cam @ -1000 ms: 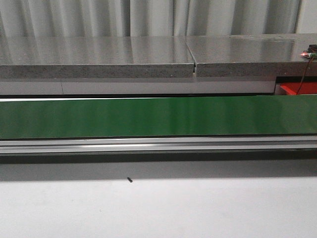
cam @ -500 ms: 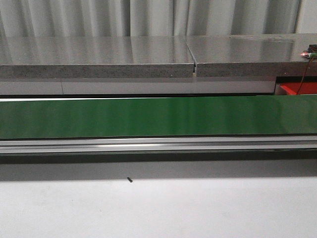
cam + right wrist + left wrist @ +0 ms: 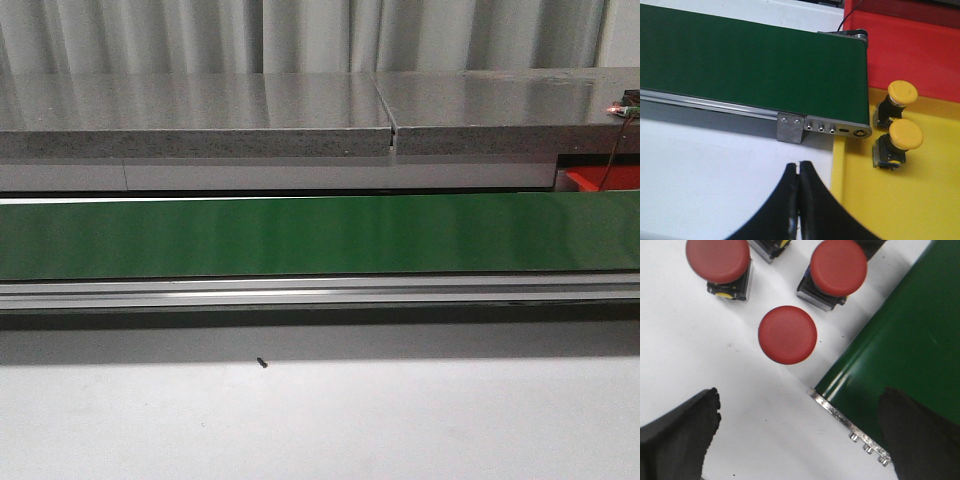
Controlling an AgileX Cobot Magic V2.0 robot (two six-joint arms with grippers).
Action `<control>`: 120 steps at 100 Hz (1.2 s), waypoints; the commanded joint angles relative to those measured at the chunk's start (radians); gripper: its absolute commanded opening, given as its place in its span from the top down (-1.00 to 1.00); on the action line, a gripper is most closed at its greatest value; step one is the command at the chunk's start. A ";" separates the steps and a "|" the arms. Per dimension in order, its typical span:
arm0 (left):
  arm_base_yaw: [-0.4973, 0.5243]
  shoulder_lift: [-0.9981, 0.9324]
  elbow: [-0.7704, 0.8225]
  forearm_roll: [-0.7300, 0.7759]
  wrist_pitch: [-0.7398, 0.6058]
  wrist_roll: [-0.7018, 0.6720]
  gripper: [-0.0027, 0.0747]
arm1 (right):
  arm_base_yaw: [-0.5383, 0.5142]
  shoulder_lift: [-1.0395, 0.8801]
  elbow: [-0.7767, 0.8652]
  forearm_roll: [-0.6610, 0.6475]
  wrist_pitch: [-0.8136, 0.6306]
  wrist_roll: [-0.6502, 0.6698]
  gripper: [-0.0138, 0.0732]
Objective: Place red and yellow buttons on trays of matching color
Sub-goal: 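Move the left gripper over the red buttons beside the belt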
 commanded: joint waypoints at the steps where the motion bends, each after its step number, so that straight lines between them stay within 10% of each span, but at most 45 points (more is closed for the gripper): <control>1: 0.021 -0.012 -0.032 -0.001 -0.043 -0.049 -0.67 | -0.008 0.005 -0.024 0.000 -0.064 -0.001 0.83; 90: 0.064 0.169 -0.036 -0.056 -0.172 -0.080 -0.55 | -0.008 0.005 -0.024 0.000 -0.064 -0.001 0.83; 120: 0.062 0.181 -0.036 -0.056 -0.232 -0.076 0.21 | -0.008 0.005 -0.024 0.000 -0.064 -0.001 0.83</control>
